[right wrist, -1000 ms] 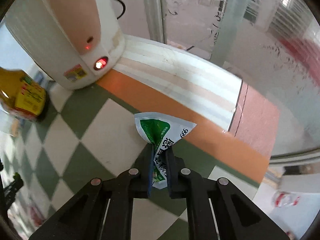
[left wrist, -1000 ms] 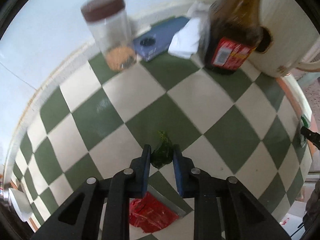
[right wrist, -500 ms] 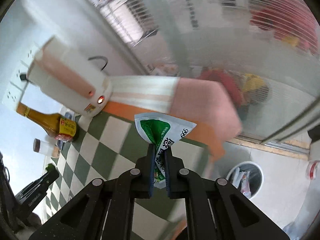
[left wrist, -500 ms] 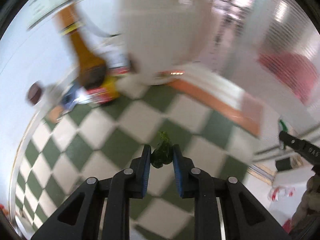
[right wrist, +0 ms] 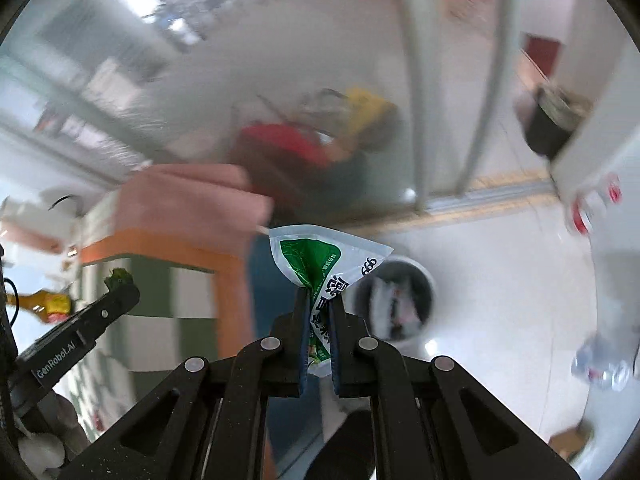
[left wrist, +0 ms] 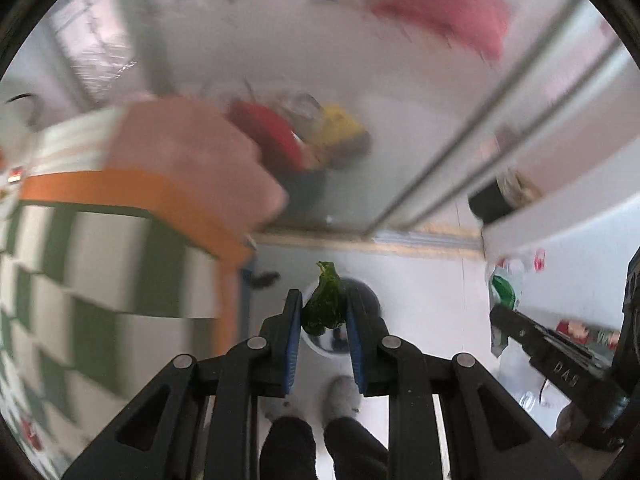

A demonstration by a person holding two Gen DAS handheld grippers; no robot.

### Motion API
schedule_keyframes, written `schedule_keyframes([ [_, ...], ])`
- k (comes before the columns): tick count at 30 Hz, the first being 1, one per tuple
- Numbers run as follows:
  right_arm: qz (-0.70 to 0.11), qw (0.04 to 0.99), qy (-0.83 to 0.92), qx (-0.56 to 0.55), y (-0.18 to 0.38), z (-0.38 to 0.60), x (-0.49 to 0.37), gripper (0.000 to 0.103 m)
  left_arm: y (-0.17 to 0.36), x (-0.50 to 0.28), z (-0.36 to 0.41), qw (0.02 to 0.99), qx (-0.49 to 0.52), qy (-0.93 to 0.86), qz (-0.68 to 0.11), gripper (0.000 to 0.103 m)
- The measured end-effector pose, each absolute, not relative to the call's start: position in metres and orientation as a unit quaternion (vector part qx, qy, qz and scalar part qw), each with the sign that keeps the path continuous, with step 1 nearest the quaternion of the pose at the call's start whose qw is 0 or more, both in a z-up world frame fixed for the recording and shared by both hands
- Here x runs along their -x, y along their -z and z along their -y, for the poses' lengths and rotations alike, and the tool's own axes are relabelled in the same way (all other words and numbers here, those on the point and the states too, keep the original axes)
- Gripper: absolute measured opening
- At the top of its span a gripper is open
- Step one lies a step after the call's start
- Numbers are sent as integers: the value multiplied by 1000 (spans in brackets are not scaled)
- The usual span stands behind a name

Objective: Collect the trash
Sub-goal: 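Carry the sprig and sachet to the bin and open both tools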

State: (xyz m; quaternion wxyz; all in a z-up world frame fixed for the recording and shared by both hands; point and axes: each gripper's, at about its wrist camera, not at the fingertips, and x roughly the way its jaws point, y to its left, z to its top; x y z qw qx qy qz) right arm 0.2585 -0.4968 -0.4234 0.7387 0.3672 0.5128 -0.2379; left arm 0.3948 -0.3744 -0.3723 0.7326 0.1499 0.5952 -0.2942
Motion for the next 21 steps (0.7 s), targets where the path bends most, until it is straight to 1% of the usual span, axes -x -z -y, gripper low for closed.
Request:
schedule_keyframes([
  [5,-531,703,260,-395,502,537,-214,9,453,-366,425,693,-184,304,-627,18],
  [8,-540,689,262,-407,552,551,-202,9,501,-352,441,675,-198,296,-646,18],
  [12,-556,673,247,-421,631,568,-198,9,568,-347,452,655,-198,280,-674,19],
  [17,-571,654,201,-454,740,581,-204,9,672,-352,452,622,-186,251,-718,19],
  [21,-582,646,183,-458,816,581,-213,9,745,-355,448,610,-193,233,-733,19],
])
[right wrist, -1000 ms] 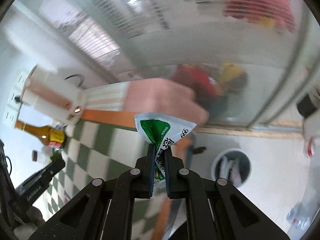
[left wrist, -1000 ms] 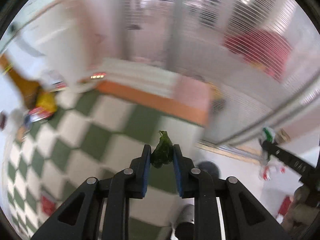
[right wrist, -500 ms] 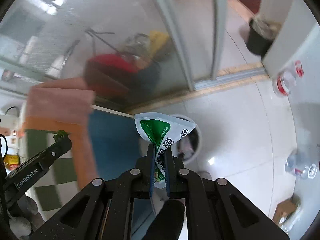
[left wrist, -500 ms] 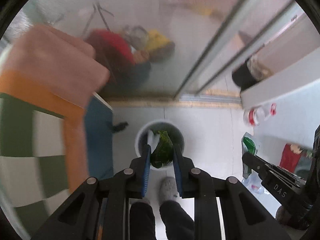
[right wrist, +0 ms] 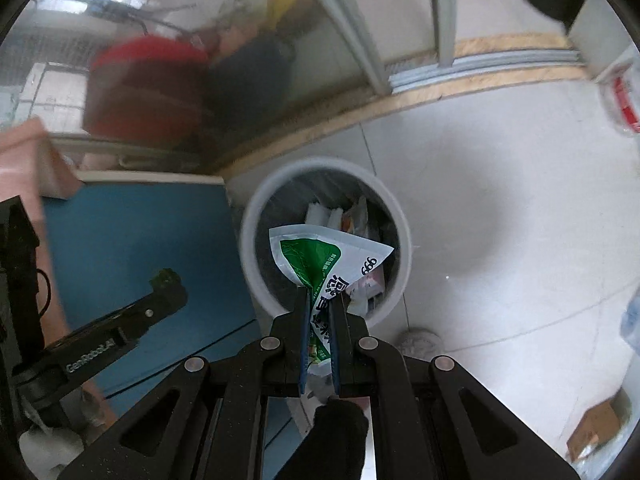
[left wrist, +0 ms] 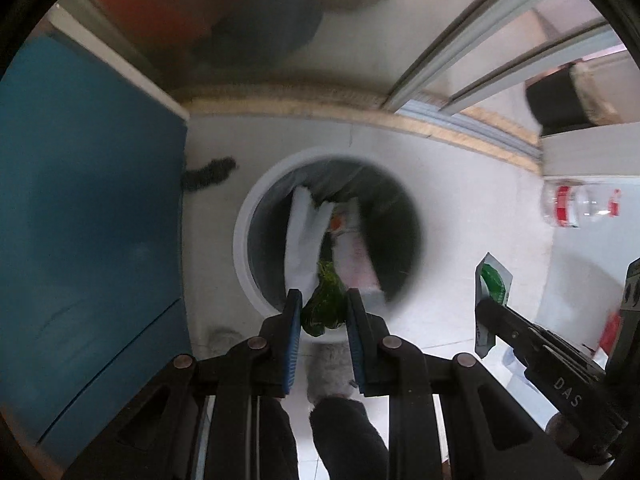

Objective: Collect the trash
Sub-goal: 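Carry the sprig and sachet to the bin and open both tools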

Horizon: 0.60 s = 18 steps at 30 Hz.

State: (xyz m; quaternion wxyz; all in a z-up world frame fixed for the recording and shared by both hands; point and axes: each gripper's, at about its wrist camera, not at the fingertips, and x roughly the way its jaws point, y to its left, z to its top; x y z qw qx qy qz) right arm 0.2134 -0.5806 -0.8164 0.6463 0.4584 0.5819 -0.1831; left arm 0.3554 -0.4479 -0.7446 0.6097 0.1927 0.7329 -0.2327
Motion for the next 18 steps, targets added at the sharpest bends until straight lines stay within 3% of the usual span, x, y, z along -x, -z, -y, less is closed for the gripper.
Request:
schedule_keyframes([
  [6,-610,629,165,-453,905,573,-226,10,807,-356,442,594,-201,217,-748,19],
  [9,-627,619,161,-444,927,564,-224,19,824,-355,442,588,-203,221,-751,21],
  [10,-630,617,162,-442,931,564,-223,28,824,-355,443,587,-203,223,-751,22],
  [11,-647,605,164,-435,933,564,-221,43,826,-353,444,587,-204,224,-750,22],
  [12,-646,605,164,-435,933,564,-219,48,826,-353,444,588,-205,225,-750,24],
  [13,-646,607,164,-433,930,564,-218,51,825,-353,444,590,-207,224,-747,34],
  [14,-647,609,167,-427,926,564,-217,55,821,-354,444,596,-211,222,-742,54],
  [15,-648,611,168,-422,921,565,-217,59,819,-355,444,602,-213,221,-737,64],
  [16,-648,614,170,-418,916,565,-216,69,810,-356,443,609,-216,218,-731,81],
  [17,-648,618,174,-410,908,565,-216,78,805,-358,443,613,-218,216,-728,92],
  [18,-648,624,179,-398,898,566,-217,83,797,-360,442,618,-220,213,-724,94],
])
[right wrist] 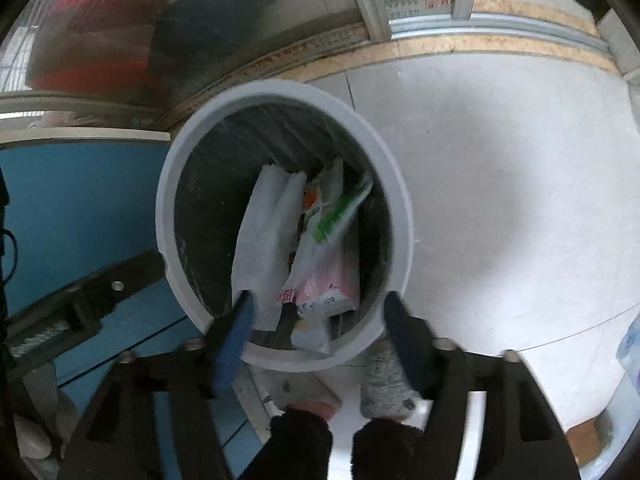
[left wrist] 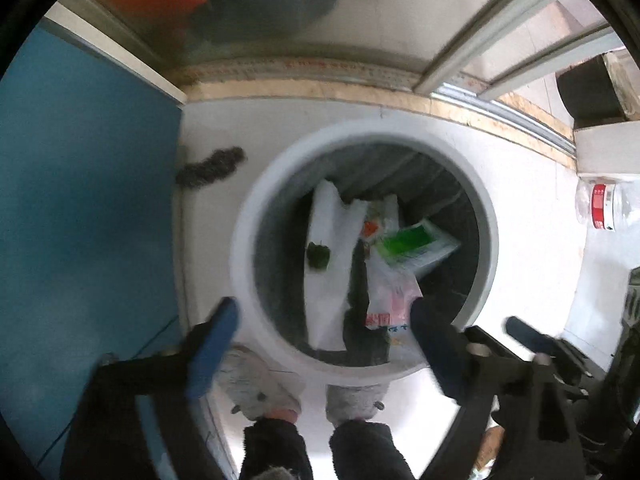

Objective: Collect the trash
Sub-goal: 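Carry the sprig and sachet to the bin and open both tools, then swing both tools back toward the counter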

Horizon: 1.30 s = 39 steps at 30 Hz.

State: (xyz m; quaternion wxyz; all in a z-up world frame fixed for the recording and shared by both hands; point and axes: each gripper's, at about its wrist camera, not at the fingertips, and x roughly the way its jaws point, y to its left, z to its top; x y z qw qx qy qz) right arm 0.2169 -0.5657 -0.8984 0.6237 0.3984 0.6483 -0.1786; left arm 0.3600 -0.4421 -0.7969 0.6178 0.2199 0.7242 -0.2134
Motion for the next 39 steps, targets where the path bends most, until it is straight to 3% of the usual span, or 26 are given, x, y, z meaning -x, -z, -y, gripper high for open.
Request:
schedule_keyframes([
  [2,-652,632,190,-374,880,566,-218,101,779,-362,439,627,-224,207,-717,96],
  [3,-653,635,199,-363,868,567,-218,103,766,-363,438,633,-229,203,-711,96],
  [11,-644,648,249,-321,758,560,-210,103,652,-350,421,675,-251,192,-667,96],
  [30,-565,720,285,-285,402,516,-134,103,352,-272,381,726,-226,227,-609,96],
  [39,-537,748,267,-283,308,494,-110,103,279,-250,358,755,-191,240,-579,96],
])
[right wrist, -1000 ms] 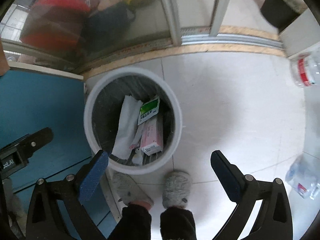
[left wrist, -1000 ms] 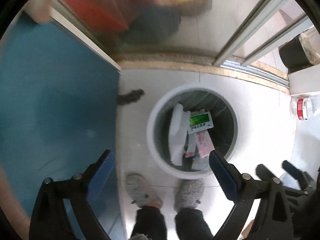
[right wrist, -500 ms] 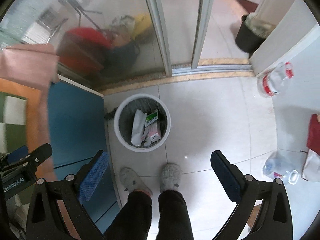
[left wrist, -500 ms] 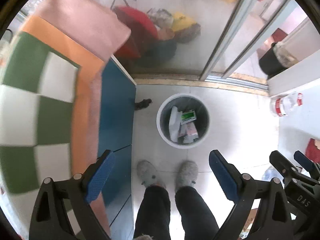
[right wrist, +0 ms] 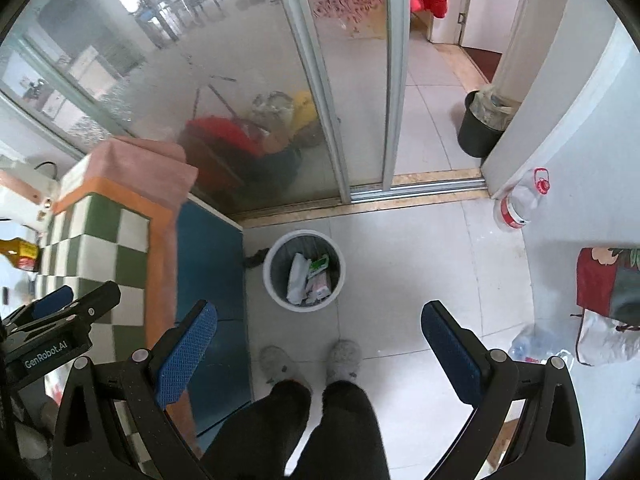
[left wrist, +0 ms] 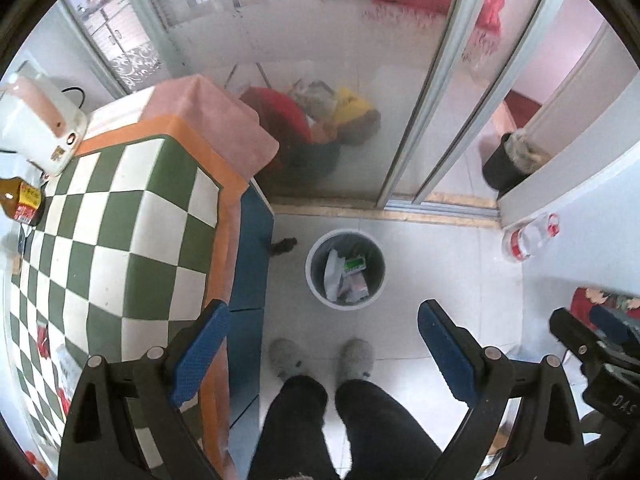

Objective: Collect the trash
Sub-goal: 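Swing both tools back toward the counter, then grasp the red-and-white snack bag with the left tool while the right tool grasps the small red packet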

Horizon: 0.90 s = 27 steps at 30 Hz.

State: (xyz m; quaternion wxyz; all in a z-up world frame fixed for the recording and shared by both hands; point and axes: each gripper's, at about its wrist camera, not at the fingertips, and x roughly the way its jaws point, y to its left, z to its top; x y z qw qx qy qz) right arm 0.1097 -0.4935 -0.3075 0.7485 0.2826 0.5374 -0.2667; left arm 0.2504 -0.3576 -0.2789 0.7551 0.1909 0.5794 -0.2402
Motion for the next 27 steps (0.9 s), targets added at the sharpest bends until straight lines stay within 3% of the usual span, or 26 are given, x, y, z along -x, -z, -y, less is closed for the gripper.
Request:
schedule_keyframes([
  [8,-549,766,167,-291,288,444,-168,103,237,-290,256,790,-87,171,-582,96],
  [15,-586,778,-7,-228,281,292,-274,100,239,-308,45,804,6,-3,-594,96],
  [20,-637,741,-142,-159,313,143,-334,82,275,-274,-104,766,100,-127,-622,96],
  [24,-672,706,-200,-102,349,51,-356,66,308,-250,-167,736,149,-164,-639,95],
  [27,-692,685,-222,-54,379,2,-365,38,329,-239,-191,722,200,-154,-644,95],
])
